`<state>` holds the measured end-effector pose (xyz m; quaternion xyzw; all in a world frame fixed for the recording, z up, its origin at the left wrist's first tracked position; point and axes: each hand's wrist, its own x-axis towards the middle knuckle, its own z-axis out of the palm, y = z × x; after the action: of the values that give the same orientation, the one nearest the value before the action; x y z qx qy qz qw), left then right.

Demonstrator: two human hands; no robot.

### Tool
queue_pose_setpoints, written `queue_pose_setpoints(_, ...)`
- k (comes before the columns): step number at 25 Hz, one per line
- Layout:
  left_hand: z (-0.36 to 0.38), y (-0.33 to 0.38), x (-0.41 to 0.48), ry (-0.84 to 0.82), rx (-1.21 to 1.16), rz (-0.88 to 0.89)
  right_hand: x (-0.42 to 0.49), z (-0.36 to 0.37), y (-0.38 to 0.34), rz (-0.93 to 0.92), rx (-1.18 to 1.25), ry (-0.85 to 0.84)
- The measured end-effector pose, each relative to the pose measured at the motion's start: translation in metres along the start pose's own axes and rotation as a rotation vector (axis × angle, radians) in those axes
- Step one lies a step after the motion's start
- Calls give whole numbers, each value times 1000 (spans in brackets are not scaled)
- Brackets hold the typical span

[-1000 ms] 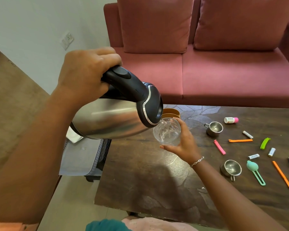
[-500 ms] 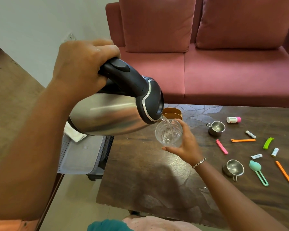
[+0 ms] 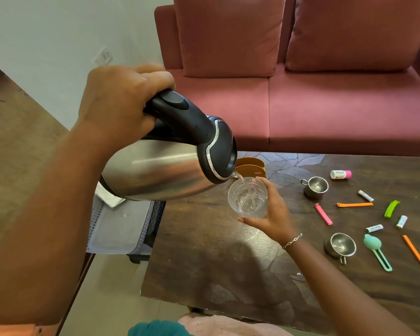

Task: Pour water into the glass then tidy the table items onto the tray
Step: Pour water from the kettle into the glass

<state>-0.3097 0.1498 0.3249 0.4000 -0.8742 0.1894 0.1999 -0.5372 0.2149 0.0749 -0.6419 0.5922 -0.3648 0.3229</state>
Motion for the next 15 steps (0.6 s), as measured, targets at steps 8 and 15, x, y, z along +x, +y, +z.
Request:
queue_pose_setpoints(8, -2, 0, 1, -8, 25, 2, -2, 2, 6, 5, 34, -1)
queue_pose_setpoints(15, -6, 2, 2, -9, 52, 1, -5, 3, 11, 4, 35, -24)
